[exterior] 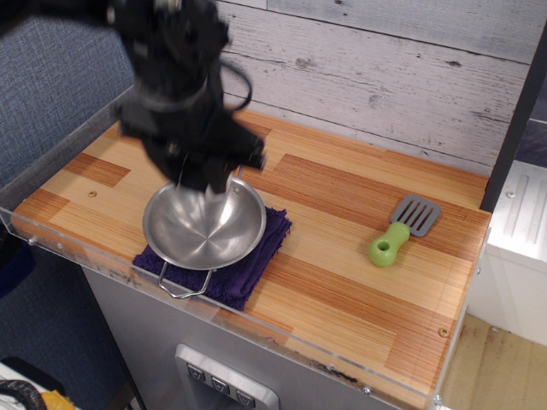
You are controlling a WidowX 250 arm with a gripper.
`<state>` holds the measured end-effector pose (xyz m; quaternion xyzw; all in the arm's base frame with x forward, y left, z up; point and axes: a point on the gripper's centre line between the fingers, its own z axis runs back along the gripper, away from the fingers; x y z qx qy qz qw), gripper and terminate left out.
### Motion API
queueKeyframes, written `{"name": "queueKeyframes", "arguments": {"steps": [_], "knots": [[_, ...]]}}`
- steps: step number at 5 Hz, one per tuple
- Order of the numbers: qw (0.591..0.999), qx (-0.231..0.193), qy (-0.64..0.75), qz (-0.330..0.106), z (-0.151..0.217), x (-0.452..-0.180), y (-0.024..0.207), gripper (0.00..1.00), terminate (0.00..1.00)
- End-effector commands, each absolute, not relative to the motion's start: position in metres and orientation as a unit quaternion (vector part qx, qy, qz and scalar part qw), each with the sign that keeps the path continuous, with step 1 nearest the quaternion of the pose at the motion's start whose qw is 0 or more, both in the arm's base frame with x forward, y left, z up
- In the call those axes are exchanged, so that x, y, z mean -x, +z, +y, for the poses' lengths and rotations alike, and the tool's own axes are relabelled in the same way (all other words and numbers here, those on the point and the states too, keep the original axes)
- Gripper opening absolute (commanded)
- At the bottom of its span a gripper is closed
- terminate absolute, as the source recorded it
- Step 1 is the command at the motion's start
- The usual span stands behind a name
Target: Move sushi from pot to just left of green spatula
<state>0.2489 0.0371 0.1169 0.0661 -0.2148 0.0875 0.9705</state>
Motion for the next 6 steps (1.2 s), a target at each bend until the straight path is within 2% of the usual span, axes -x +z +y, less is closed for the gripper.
{"name": "queueKeyframes", "arguments": {"steps": [1,4,6], "knots": [[0.956,-0.062,0.063,-0.279,0.022,-0.270,0.161,0.00,0.00],[0.959,-0.042,0.016,-0.280,-0.017,-0.338,0.151,0.00,0.00],[0.965,-0.051,-0.008,-0.257,-0.024,-0.351,0.118,0.00,0.00]]}}
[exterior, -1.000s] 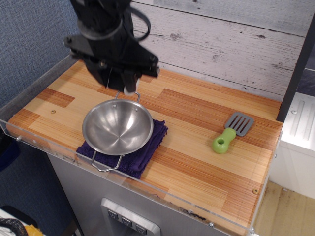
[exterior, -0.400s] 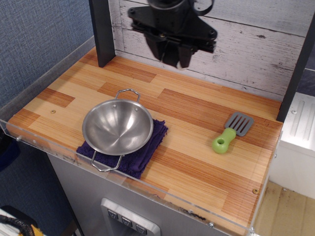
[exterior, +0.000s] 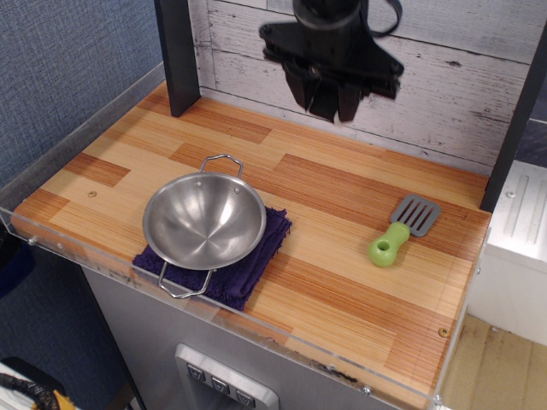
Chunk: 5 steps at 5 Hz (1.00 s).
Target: Move sushi from pot to just left of green spatula
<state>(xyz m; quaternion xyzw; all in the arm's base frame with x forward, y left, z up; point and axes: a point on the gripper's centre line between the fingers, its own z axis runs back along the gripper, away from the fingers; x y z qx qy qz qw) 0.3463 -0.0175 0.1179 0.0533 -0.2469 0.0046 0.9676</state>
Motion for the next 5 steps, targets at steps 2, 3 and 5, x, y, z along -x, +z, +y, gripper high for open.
{"name": "queueKeyframes", "arguments": {"steps": [2,3,5], "knots": [[0.971,-0.057,-0.025,-0.232,-0.038,-0.369,0.080,0.00,0.00],[0.972,-0.058,-0.029,-0.225,-0.045,-0.378,0.066,0.00,0.00],[0.976,-0.044,-0.041,-0.210,-0.051,-0.384,0.043,0.00,0.00]]}}
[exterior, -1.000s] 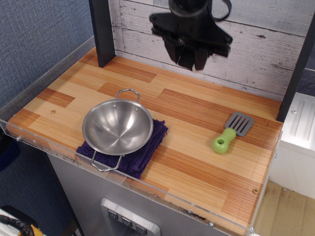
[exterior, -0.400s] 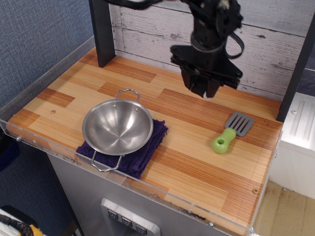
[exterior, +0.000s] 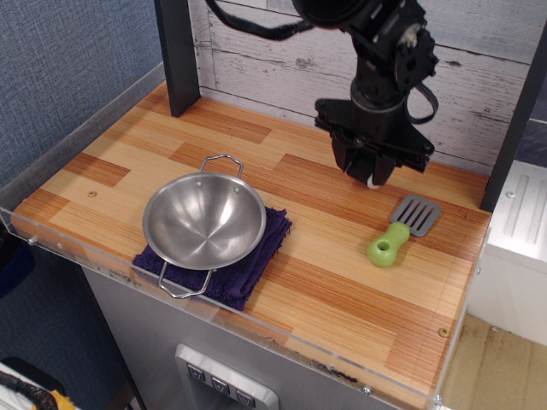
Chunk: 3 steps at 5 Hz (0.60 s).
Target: Move sushi from pot to just left of green spatula
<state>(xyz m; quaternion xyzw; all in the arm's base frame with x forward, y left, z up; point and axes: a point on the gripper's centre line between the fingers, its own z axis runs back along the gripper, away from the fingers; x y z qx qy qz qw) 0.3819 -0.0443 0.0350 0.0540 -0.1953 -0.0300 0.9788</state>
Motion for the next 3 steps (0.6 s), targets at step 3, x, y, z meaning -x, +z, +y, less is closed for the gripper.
{"name": "queueKeyframes", "arguments": {"steps": [3], "knots": [[0.979,-0.074,-0.012,-0.188,-0.0475,-0.3764,0.0487,1.00,0.00]]}}
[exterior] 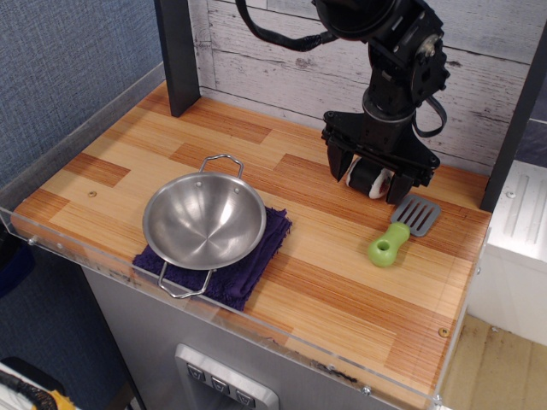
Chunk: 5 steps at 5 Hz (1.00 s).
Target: Move sushi from pot to just left of green spatula
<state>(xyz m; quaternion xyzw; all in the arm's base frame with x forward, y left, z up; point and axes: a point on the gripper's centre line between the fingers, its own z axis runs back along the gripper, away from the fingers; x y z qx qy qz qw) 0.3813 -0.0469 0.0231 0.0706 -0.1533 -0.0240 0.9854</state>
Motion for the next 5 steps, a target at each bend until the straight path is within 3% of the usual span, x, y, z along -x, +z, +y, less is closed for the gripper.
{"name": "queueKeyframes", "arguments": {"steps": [1,3,4,5], "knots": [[0.977,-0.078,0.000,-0.196,-0.044,-0.372,0.058,1.00,0.00],[0.965,-0.104,0.013,-0.241,-0.043,-0.364,0.110,1.00,0.00],[0.956,-0.095,0.021,-0.275,-0.046,-0.353,0.147,1.00,0.00],[0.951,-0.087,0.035,-0.294,-0.045,-0.338,0.165,1.00,0.00]]}}
